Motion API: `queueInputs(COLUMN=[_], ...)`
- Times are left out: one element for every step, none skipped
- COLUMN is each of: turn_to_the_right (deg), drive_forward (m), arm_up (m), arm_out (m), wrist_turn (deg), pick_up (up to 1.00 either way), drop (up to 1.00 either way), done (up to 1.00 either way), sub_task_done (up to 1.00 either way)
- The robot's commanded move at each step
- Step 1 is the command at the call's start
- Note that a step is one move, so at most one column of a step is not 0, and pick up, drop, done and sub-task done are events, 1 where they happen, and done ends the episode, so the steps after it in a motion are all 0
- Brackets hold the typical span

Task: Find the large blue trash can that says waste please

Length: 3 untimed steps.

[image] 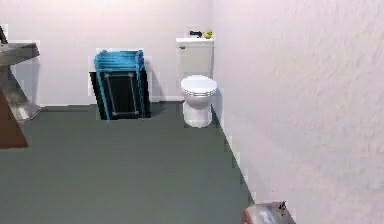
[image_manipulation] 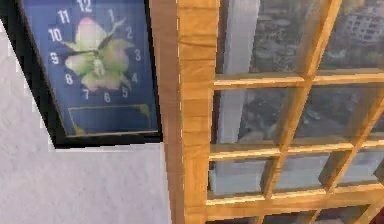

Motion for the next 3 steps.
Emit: queueInputs(turn_to_the_right=[-9.0, 0.0, -3.0], drive_forward=[0.00, 1.00, 0.00], arm_up=[0.00, 0.00, 0.00], arm_out=[0.00, 0.00, 0.00], wrist_turn=[0.0, 0.0, 0.0], pick_up=[0.00, 0.00, 0.00], drop=[0.00, 0.00, 0.00], done=[0.00, 0.00, 0.00], sub_task_done=[0.00, 0.00, 0.00])
